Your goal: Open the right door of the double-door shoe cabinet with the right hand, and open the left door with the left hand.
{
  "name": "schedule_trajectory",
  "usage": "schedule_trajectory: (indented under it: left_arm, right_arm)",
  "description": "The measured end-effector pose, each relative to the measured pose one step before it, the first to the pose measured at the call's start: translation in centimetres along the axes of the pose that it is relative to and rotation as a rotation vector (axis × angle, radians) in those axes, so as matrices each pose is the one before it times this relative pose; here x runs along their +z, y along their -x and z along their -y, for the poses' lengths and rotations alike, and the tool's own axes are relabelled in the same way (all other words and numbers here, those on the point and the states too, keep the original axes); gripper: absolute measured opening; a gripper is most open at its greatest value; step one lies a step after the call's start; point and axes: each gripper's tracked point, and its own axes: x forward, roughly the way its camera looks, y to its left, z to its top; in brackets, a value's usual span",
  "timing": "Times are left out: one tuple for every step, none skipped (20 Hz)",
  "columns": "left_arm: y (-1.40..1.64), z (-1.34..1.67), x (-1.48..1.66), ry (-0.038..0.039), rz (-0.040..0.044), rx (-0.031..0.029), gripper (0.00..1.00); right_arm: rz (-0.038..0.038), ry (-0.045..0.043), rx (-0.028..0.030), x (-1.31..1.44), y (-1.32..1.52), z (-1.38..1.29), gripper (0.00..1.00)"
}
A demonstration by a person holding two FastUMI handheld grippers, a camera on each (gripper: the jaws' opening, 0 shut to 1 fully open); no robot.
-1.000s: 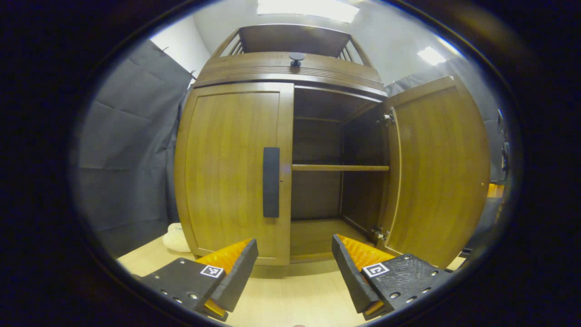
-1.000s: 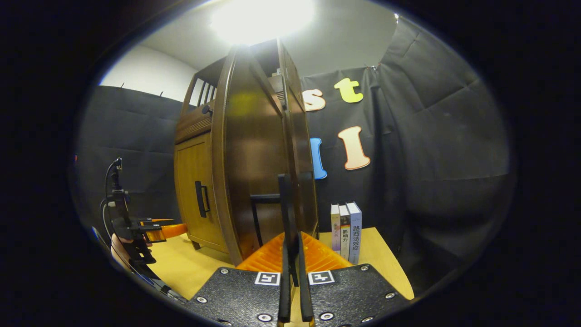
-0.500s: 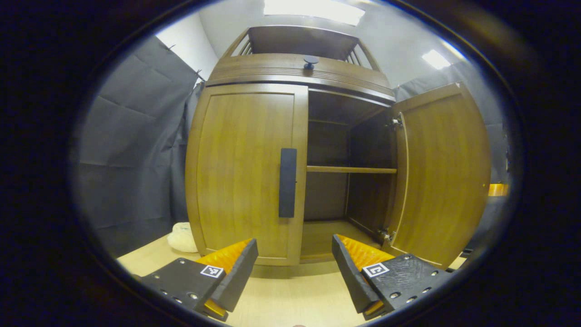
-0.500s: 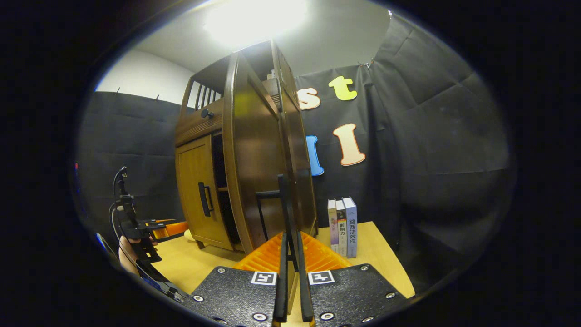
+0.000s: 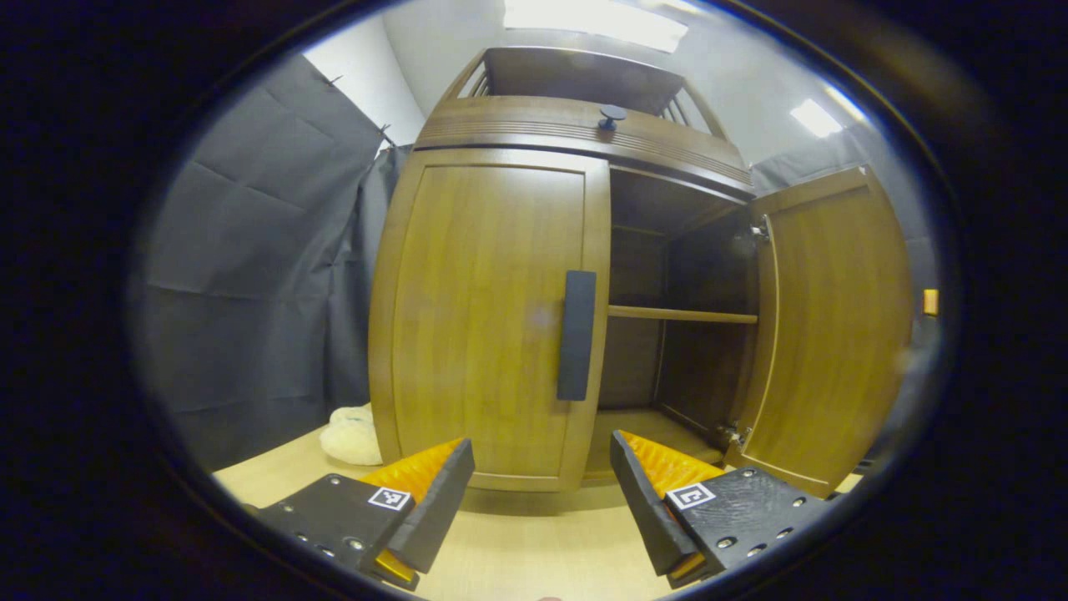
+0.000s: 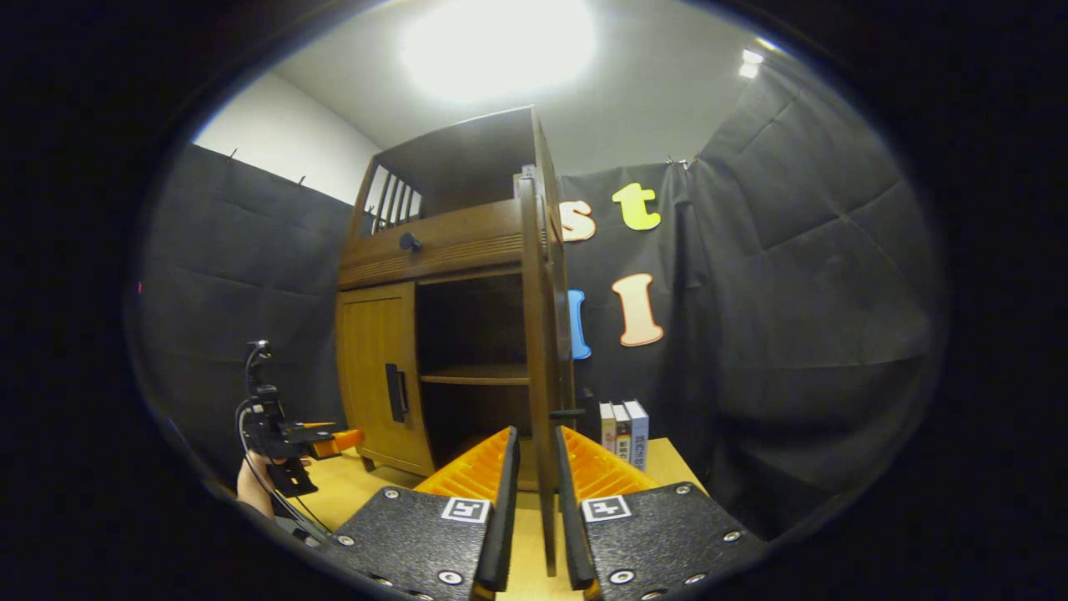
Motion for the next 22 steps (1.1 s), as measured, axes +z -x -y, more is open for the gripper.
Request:
schedule_trajectory:
  left_arm:
    - [-0.121,-0.466,0.053,0.0002,0.0051,0.00345,0.9]
    - [-0.14,-0.486,0.302,-0.00549,0.00608,0.00797,0.9]
    - [-0.21,-0.389,0.198,-0.00666,0.00596,0.00381,0.9]
    - [-0.213,-0.096,0.161,-0.00465,0.00024,-0.0008,0.9]
    - [-0.054,0.013,0.229,0.00089,0.00607,-0.00393,0.89]
    - [-0.059,0.058,0.188,0.00252,0.00477,-0.00979,0.89]
    - [-0.001,0.089,-0.02,-0.00147,0.00217,-0.00915,0.89]
    - [-0.006,-0.096,0.144,-0.00615,0.00256,-0.00204,0.99]
    - [-0.028,0.013,0.405,-0.01273,0.00425,0.00028,0.99]
    - [-0.248,-0.075,0.592,-0.01441,0.00941,0.00212,0.95]
    - [-0.522,-0.161,0.709,-0.01209,0.00572,-0.00051,0.95]
    - [-0.89,-0.17,0.476,-0.0106,0.00181,-0.00878,0.95]
    - [-1.065,-0.241,0.205,-0.00175,-0.00393,-0.00393,0.97]
    - [-0.852,-0.098,0.2,0.00402,-0.00677,-0.00005,0.99]
    - [-0.437,-0.022,0.026,0.00455,-0.0002,-0.00501,0.99]
    - [-0.648,-0.044,0.271,0.00713,0.00026,-0.00265,0.94]
    - [-0.595,-0.026,0.271,0.00683,0.0041,-0.00371,0.99]
    - [-0.633,0.249,0.58,0.0046,0.01233,-0.00623,0.99]
    - [-0.618,0.306,0.617,0.00615,0.01231,-0.00797,0.99]
    - [-0.642,0.453,0.381,0.00497,0.00617,-0.01621,0.99]
    - [-0.67,0.627,0.144,0.0077,0.00484,-0.01691,0.99]
    - [-0.555,0.396,-0.027,0.01064,0.00012,-0.0132,0.99]
  right_arm:
    - [0.00029,0.00695,0.02576,0.14,-0.24,-1.332,0.49]
    - [-0.00082,0.01523,0.01817,0.094,-0.354,-1.197,0.61]
    - [0.00085,0.01512,0.00745,-0.088,-0.445,-0.898,0.73]
    - [0.00435,0.01332,0.00132,0.051,-0.699,-0.897,0.84]
    - [0.00069,0.00515,-0.00167,0.053,-0.748,-0.797,0.94]
    - [-0.00771,-0.00367,-0.00309,-0.275,-0.826,-0.676,0.94]
    - [-0.00924,-0.0033,-0.00116,-0.342,-0.737,-0.553,0.94]
    - [-0.00853,0.00195,-0.0082,-0.165,-0.765,-0.275,0.95]
    - [-0.00865,0.00453,-0.01599,-0.294,-0.911,-0.08,0.95]
    - [-0.00677,0.00757,-0.01358,-0.421,-0.682,-0.028,0.94]
    - [-0.00255,0.01033,-0.00458,-0.482,-0.499,-0.289,0.94]
    - [-0.00521,0.01498,-0.00815,-0.5,-0.455,-0.282,0.94]
    - [-0.00397,0.01932,-0.01721,-0.68,-0.212,-0.116,0.94]
    - [-0.0063,0.02016,-0.01311,-0.517,-0.257,-0.166,0.95]
    - [-0.01133,0.01622,-0.00311,-0.609,-0.186,-0.486,0.94]
    - [-0.01367,0.01166,0.00648,-0.797,0.123,-0.601,0.94]
    - [-0.00766,-0.00005,0.00805,-0.65,-0.071,-0.513,0.95]
    - [-0.00173,-0.00569,0.00785,-0.443,-0.055,-0.472,0.95]
    - [0.00127,-0.00462,0.00586,-0.175,-0.167,-0.328,0.95]
    - [0.00288,-0.00148,0.00158,-0.209,-0.13,-0.285,0.95]
    - [0.00391,0.00575,-0.00495,-0.057,-0.113,-0.173,0.95]
    - [0.00559,0.01102,-0.00603,0.033,-0.006,-0.032,0.95]
